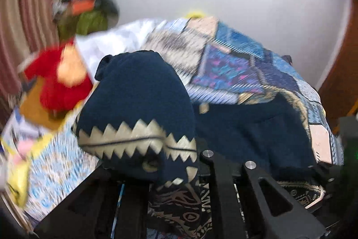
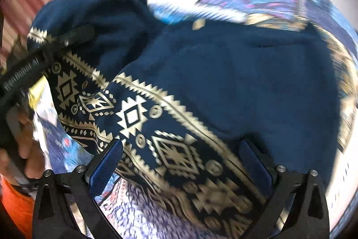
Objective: Fold large clothes
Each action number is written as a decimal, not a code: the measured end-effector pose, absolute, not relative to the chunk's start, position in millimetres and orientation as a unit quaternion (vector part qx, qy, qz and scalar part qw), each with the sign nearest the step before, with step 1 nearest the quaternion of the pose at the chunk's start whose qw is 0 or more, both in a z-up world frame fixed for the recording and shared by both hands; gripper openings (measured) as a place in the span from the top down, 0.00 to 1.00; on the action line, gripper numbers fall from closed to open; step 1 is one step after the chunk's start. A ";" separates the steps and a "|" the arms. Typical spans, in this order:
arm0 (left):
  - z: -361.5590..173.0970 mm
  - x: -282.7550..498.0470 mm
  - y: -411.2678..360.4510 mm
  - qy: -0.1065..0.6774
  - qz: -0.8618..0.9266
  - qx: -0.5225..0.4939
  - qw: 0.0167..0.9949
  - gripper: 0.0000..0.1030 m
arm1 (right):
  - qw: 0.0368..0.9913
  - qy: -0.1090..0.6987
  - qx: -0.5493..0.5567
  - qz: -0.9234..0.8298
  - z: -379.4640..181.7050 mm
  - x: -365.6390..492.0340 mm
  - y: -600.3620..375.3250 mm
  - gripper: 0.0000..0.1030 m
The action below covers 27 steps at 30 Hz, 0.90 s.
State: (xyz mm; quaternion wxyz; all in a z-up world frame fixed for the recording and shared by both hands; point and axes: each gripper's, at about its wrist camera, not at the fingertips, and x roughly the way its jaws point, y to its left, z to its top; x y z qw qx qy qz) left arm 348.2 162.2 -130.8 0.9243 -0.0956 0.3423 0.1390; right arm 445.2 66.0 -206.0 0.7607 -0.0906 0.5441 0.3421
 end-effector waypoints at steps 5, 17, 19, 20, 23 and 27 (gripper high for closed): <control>-87.0 364.1 89.3 0.293 0.079 -0.031 0.952 0.90 | 0.823 0.491 -0.033 0.285 -155.0 440.6 -30.6 0.00; -189.5 387.8 -47.0 0.447 -0.060 0.102 0.886 0.86 | 0.867 0.465 0.046 0.170 -110.3 404.6 -197.3 0.00; -194.4 379.1 -49.5 0.444 -0.056 0.131 0.885 0.76 | 0.867 0.465 0.042 0.171 -110.7 401.0 -200.0 0.00; -190.8 374.5 -49.3 0.445 -0.063 0.137 0.883 0.69 | 0.867 0.465 0.039 0.173 -110.5 398.3 -199.9 0.00; -179.0 363.4 -41.8 0.460 -0.114 0.109 0.874 0.20 | 0.867 0.463 0.032 0.181 -109.3 394.5 -196.8 0.00; -154.1 338.0 -27.5 0.442 -0.127 0.078 0.884 0.14 | 0.867 0.456 0.038 0.198 -104.0 395.1 -184.9 0.00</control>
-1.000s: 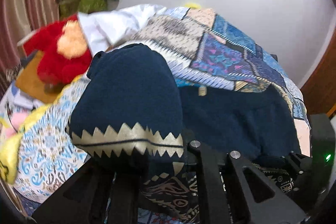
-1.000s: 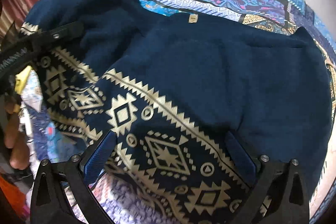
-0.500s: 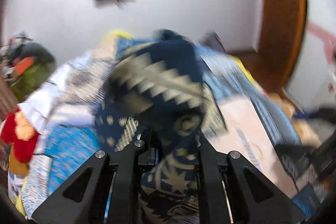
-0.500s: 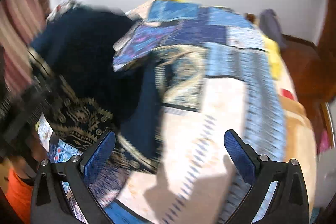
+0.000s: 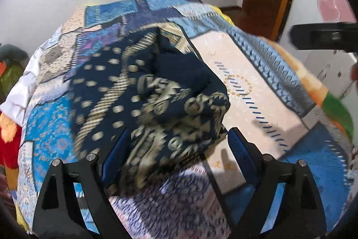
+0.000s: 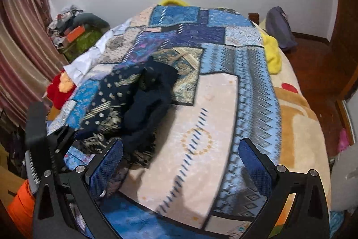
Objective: Fold large clothes
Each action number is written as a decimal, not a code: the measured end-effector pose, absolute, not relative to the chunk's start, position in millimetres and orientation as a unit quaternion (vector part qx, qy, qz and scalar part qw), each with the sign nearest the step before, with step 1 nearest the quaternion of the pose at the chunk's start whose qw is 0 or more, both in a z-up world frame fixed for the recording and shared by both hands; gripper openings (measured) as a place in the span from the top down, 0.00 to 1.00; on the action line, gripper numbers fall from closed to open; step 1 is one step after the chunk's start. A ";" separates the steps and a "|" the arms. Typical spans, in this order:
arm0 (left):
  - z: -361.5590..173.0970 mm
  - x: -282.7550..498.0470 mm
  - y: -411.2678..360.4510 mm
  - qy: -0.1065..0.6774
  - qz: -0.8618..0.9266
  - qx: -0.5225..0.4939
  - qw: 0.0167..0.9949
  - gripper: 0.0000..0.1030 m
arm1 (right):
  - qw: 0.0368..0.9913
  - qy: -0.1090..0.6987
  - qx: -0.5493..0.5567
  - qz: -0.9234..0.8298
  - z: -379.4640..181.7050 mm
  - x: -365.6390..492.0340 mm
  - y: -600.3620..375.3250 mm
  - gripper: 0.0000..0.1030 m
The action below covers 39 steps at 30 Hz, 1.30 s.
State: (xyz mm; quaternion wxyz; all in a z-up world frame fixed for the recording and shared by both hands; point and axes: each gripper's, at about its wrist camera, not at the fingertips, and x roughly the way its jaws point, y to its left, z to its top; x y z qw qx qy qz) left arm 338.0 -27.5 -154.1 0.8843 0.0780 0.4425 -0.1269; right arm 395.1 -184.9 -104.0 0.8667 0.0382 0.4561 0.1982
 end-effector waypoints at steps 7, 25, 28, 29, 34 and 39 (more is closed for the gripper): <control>-114.1 331.2 51.8 0.409 -0.045 0.015 0.911 0.08 | 0.858 0.451 0.044 0.241 -94.5 406.4 -134.0 0.00; -206.2 348.3 92.6 0.470 -0.034 -0.011 0.882 0.00 | 0.795 0.551 -0.058 0.248 -217.7 441.4 -100.9 0.00; -202.0 346.7 88.8 0.470 -0.023 0.002 0.882 0.00 | 0.809 0.548 -0.042 0.210 -209.3 436.7 -133.6 0.00; -197.7 343.9 86.9 0.466 -0.018 0.014 0.884 0.00 | 0.814 0.545 -0.046 0.195 -206.0 435.6 -140.1 0.00; -169.6 335.9 89.3 0.442 -0.010 0.043 0.896 0.00 | 0.835 0.523 -0.026 0.170 -169.6 435.1 -163.4 0.00; -147.7 356.4 102.3 0.432 -0.005 0.027 0.902 0.00 | 0.833 0.504 0.032 0.228 -140.7 450.8 -131.9 0.00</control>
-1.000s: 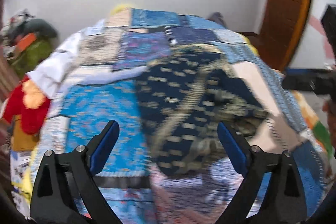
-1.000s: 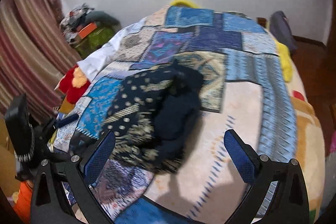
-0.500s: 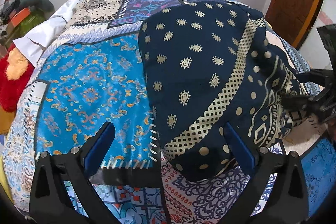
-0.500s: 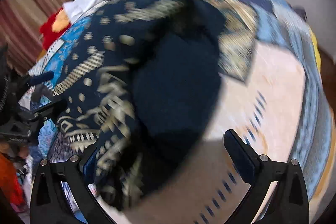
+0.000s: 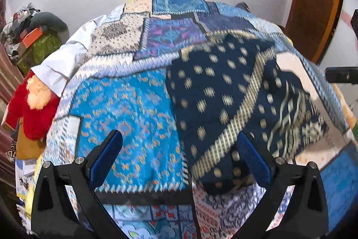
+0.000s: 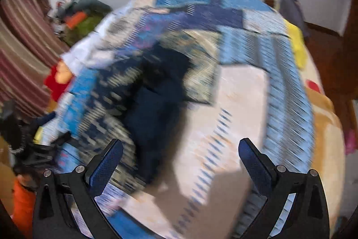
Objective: Fold large clothes
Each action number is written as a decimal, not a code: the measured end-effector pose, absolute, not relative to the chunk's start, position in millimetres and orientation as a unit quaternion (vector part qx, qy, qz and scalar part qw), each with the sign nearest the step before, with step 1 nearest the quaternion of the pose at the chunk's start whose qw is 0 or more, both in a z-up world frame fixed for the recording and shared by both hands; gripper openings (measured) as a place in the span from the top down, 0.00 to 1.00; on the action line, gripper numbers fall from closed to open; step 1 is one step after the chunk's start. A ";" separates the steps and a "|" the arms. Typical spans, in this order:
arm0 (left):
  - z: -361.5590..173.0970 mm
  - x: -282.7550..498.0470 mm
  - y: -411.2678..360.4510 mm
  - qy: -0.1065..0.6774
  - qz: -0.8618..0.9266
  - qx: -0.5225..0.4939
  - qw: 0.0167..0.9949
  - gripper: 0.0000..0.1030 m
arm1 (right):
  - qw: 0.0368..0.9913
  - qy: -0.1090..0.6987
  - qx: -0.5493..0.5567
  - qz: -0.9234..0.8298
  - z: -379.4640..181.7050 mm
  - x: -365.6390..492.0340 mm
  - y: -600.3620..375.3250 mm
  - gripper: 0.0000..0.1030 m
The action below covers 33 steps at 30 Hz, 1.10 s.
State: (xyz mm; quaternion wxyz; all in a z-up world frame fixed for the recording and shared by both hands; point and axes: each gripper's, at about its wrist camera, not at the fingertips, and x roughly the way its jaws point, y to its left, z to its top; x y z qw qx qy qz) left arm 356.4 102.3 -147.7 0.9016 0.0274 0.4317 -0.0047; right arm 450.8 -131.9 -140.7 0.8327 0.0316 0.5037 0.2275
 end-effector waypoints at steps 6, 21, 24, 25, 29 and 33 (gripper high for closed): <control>-159.6 405.1 106.2 0.450 -0.017 0.006 0.893 0.00 | 0.819 0.503 -0.014 0.276 -155.9 476.5 -41.4 0.00; -156.7 422.8 110.8 0.428 0.033 0.042 0.902 0.00 | 0.870 0.461 -0.081 0.155 -156.0 515.6 -93.5 0.00; -150.0 413.6 123.7 0.435 0.019 0.010 0.900 0.00 | 0.862 0.471 -0.020 0.185 -141.3 510.5 -118.8 0.00; -150.5 410.5 126.7 0.440 0.009 -0.004 0.898 0.00 | 0.848 0.488 0.008 0.207 -141.3 508.2 -124.1 0.00; -170.5 399.7 137.8 0.480 -0.046 -0.093 0.871 0.00 | 0.809 0.521 0.056 0.267 -153.6 490.0 -120.4 0.00; -210.0 402.4 141.1 0.527 -0.094 -0.178 0.825 0.00 | 0.767 0.561 0.066 0.306 -191.1 476.8 -93.7 0.00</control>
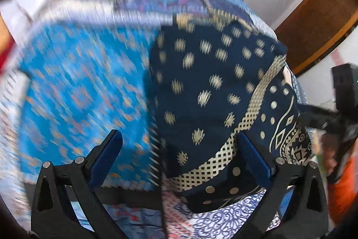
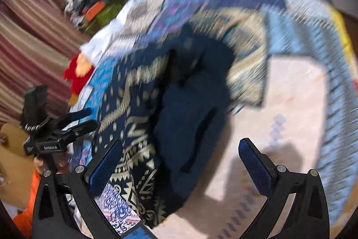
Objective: Fold large clothes
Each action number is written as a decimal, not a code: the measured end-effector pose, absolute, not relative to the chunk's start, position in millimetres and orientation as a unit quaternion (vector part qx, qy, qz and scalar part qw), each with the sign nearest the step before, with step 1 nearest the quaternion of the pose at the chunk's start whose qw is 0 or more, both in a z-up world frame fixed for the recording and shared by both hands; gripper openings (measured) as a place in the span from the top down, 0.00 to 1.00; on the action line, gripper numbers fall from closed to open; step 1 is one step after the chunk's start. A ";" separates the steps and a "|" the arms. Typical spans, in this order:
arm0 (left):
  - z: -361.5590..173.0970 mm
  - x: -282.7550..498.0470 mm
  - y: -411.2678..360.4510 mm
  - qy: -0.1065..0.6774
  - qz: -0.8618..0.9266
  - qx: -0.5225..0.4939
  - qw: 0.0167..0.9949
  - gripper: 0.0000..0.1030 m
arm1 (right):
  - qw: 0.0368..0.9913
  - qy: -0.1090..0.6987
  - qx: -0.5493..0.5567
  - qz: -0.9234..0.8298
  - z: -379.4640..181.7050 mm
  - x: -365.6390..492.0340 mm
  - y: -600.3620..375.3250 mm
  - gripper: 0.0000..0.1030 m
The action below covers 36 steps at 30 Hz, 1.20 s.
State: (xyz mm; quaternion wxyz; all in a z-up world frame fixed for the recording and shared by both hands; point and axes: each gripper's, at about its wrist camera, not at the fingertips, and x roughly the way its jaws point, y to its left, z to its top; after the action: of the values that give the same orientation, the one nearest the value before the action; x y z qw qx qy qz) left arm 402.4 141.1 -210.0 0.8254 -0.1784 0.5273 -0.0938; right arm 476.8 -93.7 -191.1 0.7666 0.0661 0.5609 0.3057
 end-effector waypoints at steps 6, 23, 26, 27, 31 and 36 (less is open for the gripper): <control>-237.8 428.3 144.1 0.535 -0.147 -0.267 0.788 0.00 | 0.749 0.573 0.062 0.326 -227.5 486.2 -65.8 0.00; -207.2 449.2 126.8 0.497 -0.163 -0.231 0.820 0.27 | 0.721 0.565 0.159 0.368 -235.0 515.6 -48.0 0.59; -183.9 431.1 131.4 0.483 -0.161 -0.213 0.834 0.29 | 0.728 0.555 0.151 0.373 -215.0 504.4 -41.4 0.62; -177.4 426.2 134.0 0.479 -0.159 -0.210 0.837 0.29 | 0.730 0.552 0.150 0.375 -208.1 500.8 -39.9 0.62; -141.6 399.7 147.1 0.455 -0.152 -0.200 0.854 0.29 | 0.737 0.533 0.147 0.388 -175.9 484.5 -32.3 0.63; -107.2 372.2 167.8 0.428 -0.143 -0.197 0.870 0.29 | 0.752 0.501 0.126 0.408 -130.5 458.9 -6.5 0.63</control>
State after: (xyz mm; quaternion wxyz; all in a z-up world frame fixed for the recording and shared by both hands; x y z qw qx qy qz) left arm 372.2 167.8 -107.2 0.8705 -0.1969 0.4279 -0.1429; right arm 458.9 -6.5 -130.5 0.7524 0.1259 0.5014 0.4083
